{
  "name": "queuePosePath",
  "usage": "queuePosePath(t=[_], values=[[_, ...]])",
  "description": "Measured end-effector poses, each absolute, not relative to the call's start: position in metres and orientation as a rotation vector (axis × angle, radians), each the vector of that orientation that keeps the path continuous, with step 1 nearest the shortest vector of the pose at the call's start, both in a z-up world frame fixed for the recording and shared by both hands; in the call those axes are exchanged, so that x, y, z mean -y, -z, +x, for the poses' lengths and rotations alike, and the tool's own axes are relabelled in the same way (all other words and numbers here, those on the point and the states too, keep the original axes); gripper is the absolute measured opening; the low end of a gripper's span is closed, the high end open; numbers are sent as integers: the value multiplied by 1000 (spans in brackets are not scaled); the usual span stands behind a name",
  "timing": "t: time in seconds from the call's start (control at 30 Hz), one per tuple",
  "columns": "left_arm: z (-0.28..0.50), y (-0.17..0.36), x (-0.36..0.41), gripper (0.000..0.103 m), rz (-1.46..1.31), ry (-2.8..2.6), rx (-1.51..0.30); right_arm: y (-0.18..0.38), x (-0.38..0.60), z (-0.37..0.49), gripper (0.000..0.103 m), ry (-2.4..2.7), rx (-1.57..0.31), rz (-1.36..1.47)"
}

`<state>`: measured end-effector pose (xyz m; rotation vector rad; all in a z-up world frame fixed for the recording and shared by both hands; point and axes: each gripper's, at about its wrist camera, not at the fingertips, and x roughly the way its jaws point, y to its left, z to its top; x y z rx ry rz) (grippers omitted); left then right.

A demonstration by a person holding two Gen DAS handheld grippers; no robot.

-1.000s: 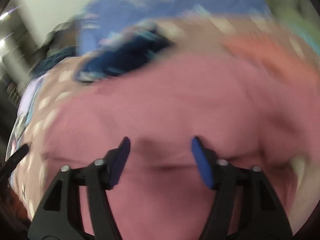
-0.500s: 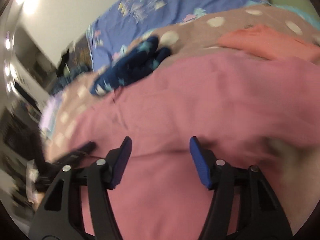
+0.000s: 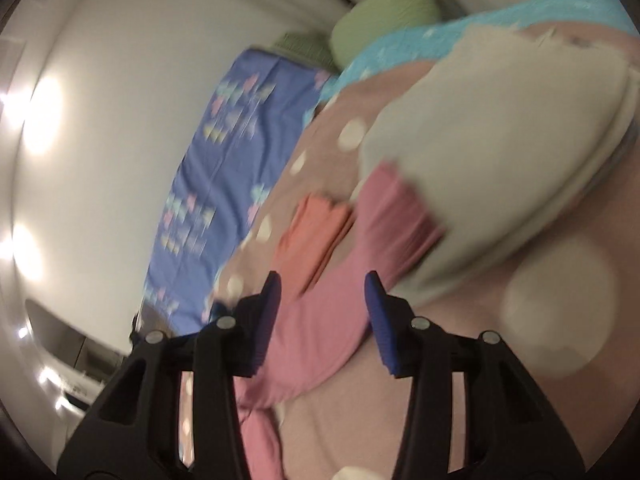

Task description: Fold small clothes

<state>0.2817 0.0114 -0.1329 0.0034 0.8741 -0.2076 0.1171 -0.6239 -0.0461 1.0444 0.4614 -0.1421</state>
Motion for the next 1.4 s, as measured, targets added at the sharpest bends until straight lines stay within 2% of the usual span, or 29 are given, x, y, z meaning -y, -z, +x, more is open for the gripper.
queuePosePath(t=[0.37,0.43,0.47,0.5,0.67,0.8,0.9,1.0,1.1,1.23,1.33,1.37,1.4], values=[[283,134,-18,28,-34,232,-873,70,636,131,47,325,-554,976],[282,134,-18,28,-33,231,-873,69,630,138,29,284,-567,971],[282,134,-18,28,-34,231,-872,70,627,143,9,242,-570,997],[282,134,-18,28,-35,232,-872,67,625,143,6,235,-554,1011],[282,134,-19,28,-48,239,-871,25,577,162,6,124,-437,950],[282,133,-20,28,-58,245,-870,-14,459,210,6,-187,-453,822],[282,133,-22,29,-72,254,-869,-20,362,241,6,-412,-516,734],[282,134,-25,33,-97,274,-866,4,264,261,6,-572,-651,609],[281,133,-29,39,-139,311,-860,45,215,268,6,-579,-778,494],[279,132,-43,41,-258,377,-845,98,205,271,6,-557,-917,460],[280,131,-51,42,-412,488,-860,113,208,262,8,-572,-930,450],[282,131,-50,44,-480,538,-883,114,211,259,9,-578,-925,449],[284,132,-47,51,-525,568,-904,114,208,258,10,-584,-917,442]])
